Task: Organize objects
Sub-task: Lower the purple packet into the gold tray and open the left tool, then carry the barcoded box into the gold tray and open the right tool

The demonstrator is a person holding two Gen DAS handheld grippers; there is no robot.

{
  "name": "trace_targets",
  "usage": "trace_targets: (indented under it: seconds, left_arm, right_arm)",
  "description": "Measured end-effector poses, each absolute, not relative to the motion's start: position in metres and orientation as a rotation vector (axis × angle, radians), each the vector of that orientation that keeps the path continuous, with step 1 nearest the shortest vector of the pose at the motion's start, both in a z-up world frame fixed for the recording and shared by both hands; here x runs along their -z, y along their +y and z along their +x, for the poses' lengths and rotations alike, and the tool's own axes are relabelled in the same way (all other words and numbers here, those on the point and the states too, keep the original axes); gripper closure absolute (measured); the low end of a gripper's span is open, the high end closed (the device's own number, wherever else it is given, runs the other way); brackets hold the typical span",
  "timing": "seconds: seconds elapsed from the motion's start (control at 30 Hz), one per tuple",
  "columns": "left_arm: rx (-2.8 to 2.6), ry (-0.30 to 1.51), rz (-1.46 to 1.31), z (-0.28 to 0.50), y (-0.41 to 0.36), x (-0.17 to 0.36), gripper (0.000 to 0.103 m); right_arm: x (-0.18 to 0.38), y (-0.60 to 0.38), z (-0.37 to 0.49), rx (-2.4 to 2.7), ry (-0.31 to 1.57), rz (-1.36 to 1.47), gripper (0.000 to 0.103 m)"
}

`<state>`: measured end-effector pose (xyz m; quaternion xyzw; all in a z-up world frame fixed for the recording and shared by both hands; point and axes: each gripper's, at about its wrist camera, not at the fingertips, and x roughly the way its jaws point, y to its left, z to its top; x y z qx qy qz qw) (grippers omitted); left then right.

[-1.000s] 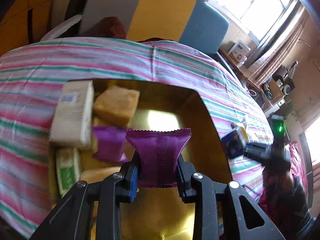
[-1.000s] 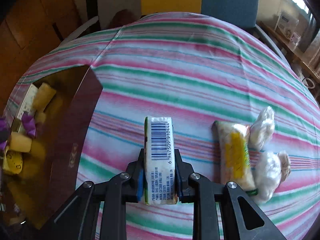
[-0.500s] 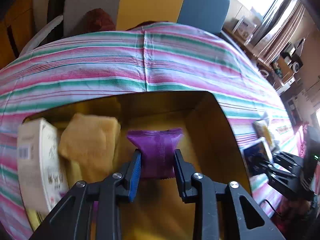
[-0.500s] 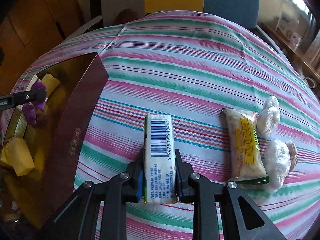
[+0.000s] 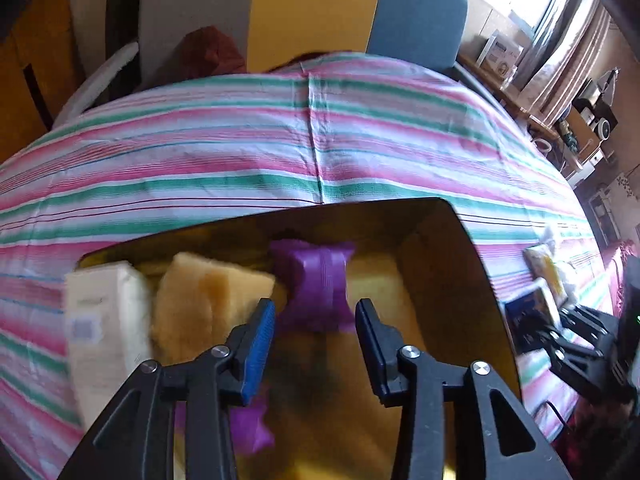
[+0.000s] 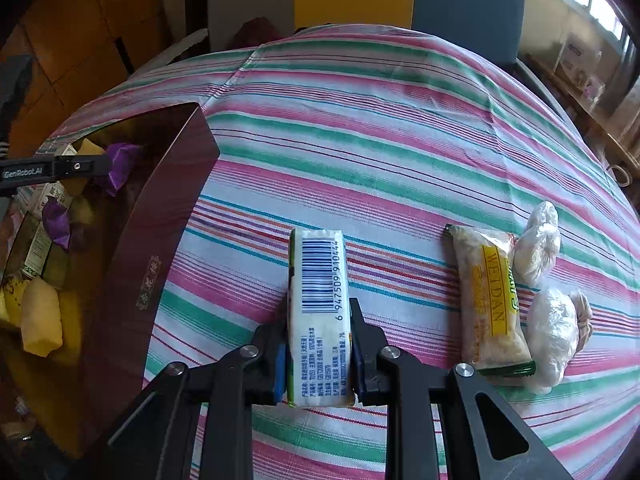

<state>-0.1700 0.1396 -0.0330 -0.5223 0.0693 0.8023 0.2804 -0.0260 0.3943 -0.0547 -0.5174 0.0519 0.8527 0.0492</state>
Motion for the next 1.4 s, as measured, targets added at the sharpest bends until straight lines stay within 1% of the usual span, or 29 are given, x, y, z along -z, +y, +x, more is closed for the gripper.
trace_targets:
  seconds: [0.07,0.23,0.33,0.47,0.57,0.8,0.97,1.03,1.17,1.3,1.4]
  left_arm:
    - [-2.11,0.125,-1.363,-0.15,0.125,0.018,0.062]
    - [-1.942,0.041,-1.305,-0.087,0.092,-0.003,0.063]
    - [-1.83,0.039,-1.322,-0.054,0.081,-0.001,0.065]
    - [-1.745,0.113,-1.373,-0.021,0.08,0.021,0.066]
    - [-1.79,0.163,-1.416,-0.02,0.081,0.038,0.066]
    - [-2.068,0.141,-1.495,-0.055,0.057,0.053,0.067]
    - [-2.104,0.087,-1.446,-0.05,0.05,0.044,0.066]
    - [-2.105,0.047,-1.424,-0.048,0.045,0.04,0.063]
    - [-2.141,-0.01,-1.382,-0.045,0.035,0.03,0.062]
    - [-2.23,0.001,-1.326,-0.039,0.027,0.019,0.062]
    - [-2.292,0.014,-1.285,-0.036,0.019,0.012,0.061]
  right_arm:
    - [0.055,0.395,-0.024,-2.598,0.161,-1.575,0.079]
    - [0.055,0.393,-0.024,-2.597,0.141,-1.576,0.078]
    - [0.055,0.393,-0.024,-2.596,0.127,-1.576,0.078]
    - [0.054,0.391,-0.023,-2.593,0.107,-1.574,0.078]
    - [0.055,0.39,-0.024,-2.591,0.098,-1.571,0.079]
    - [0.054,0.391,-0.023,-2.585,0.098,-1.561,0.079]
    - [0.056,0.39,-0.023,-2.581,0.085,-1.551,0.079]
    - [0.056,0.388,-0.023,-2.576,0.077,-1.549,0.079]
    - [0.056,0.388,-0.021,-2.562,0.085,-1.542,0.079]
    - [0.055,0.391,-0.02,-2.524,0.106,-1.535,0.079]
    - [0.041,0.392,-0.016,-2.518,0.145,-1.489,0.079]
